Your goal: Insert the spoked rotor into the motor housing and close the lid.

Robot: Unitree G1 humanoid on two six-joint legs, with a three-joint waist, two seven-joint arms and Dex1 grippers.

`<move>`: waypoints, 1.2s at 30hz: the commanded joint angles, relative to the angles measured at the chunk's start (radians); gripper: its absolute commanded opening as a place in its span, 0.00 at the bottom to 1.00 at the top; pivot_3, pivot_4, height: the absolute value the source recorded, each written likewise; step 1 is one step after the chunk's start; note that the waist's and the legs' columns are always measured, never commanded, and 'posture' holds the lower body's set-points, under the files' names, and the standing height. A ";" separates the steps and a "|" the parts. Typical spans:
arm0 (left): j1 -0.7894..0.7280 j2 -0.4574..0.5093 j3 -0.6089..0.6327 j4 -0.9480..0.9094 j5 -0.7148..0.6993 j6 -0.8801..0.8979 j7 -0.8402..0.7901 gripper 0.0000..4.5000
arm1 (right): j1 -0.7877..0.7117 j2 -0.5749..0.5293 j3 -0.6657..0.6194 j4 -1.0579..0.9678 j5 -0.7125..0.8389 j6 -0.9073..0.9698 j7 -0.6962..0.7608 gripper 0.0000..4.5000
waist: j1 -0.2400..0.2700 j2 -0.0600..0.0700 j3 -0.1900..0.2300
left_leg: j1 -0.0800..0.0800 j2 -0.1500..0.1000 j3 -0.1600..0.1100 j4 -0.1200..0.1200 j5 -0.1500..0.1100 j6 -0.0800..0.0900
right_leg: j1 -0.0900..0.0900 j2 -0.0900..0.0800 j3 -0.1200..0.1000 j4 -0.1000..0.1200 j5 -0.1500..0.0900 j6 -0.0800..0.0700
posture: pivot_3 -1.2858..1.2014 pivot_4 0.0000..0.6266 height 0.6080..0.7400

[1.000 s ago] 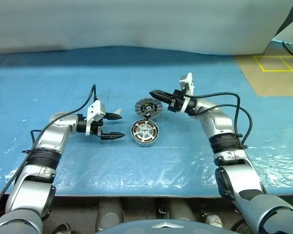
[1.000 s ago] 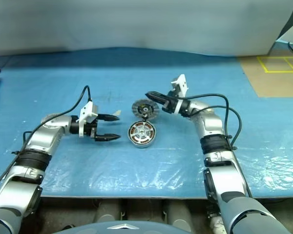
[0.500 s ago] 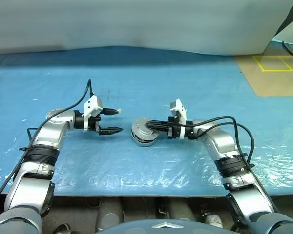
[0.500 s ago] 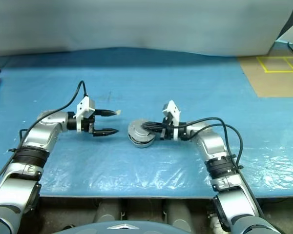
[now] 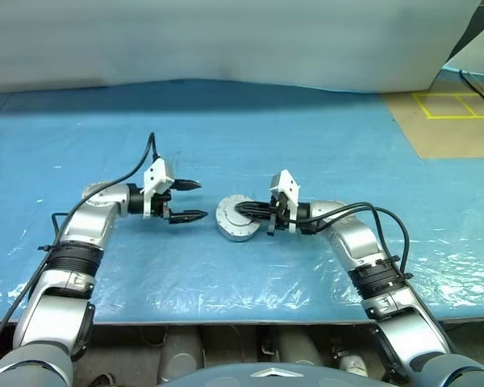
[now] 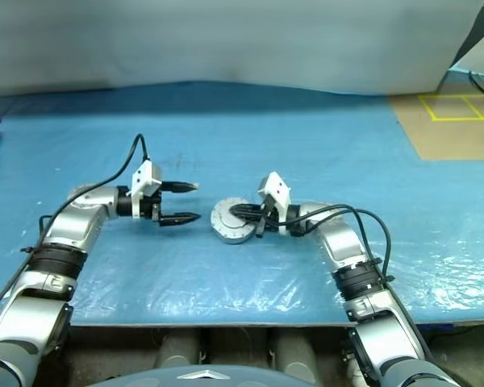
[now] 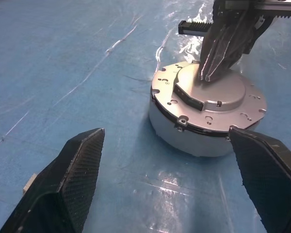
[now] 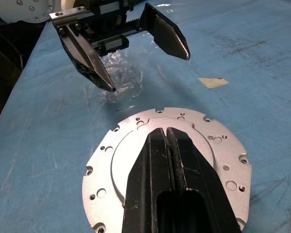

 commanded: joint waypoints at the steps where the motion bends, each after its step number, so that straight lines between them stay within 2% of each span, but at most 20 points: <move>1: 0.006 -0.001 0.009 -0.046 -0.012 0.007 0.007 0.95 | 0.033 -0.002 0.017 0.055 -0.046 0.021 -0.044 0.00 | 0.000 0.000 0.000 | 0.001 0.000 0.000 0.000 0.000 0.000 | 0.002 0.000 0.000 -0.001 0.000 0.000 | 0.52 0.24 1.00; 5: 0.013 -0.001 0.013 -0.051 -0.011 0.006 0.014 0.95 | 0.025 -0.004 -0.027 -0.020 -0.002 0.035 -0.051 0.00 | 0.001 0.000 0.000 | 0.002 0.000 0.000 -0.001 0.000 0.000 | 0.004 0.000 0.000 -0.002 0.000 0.000 | 0.52 0.24 1.00; 8: 0.015 0.002 0.013 -0.048 -0.009 0.001 0.014 0.97 | 0.013 -0.008 -0.050 -0.066 0.007 0.046 -0.068 0.13 | 0.001 0.000 0.000 | 0.002 0.000 0.000 -0.003 0.000 0.000 | 0.003 0.000 0.000 -0.004 0.000 0.000 | 0.52 0.24 1.00; 14: 0.015 0.001 0.010 -0.047 -0.007 0.002 0.015 0.97 | 0.008 -0.004 -0.049 -0.105 0.008 0.054 -0.085 0.59 | 0.000 0.000 0.000 | -0.007 -0.001 0.000 -0.004 0.002 0.004 | -0.009 0.001 0.000 -0.004 0.000 0.000 | 0.52 0.24 1.00; 19: 0.016 0.005 0.010 -0.043 -0.005 0.002 0.013 0.97 | 0.012 0.014 -0.033 -0.126 0.006 0.057 -0.090 0.97 | -0.001 0.000 0.000 | -0.008 -0.001 0.000 -0.004 0.002 0.003 | -0.009 0.001 0.000 -0.003 0.000 0.000 | 0.52 0.24 1.00; 20: 0.017 0.006 0.010 -0.043 -0.004 0.002 0.012 0.97 | 0.013 0.017 -0.032 -0.137 0.011 0.066 -0.089 0.99 | -0.001 0.000 0.000 | -0.007 -0.001 0.000 -0.004 0.002 0.003 | -0.009 0.000 0.000 -0.003 0.000 0.000 | 0.52 0.24 1.00; 36: 0.029 0.026 0.007 -0.062 -0.001 0.021 0.002 0.97 | 0.092 0.026 0.035 -0.194 -0.033 0.079 -0.127 0.99 | -0.002 0.000 0.000 | -0.007 -0.001 0.000 -0.004 0.001 0.001 | -0.009 0.000 0.000 -0.003 0.000 0.000 | 0.52 0.24 1.00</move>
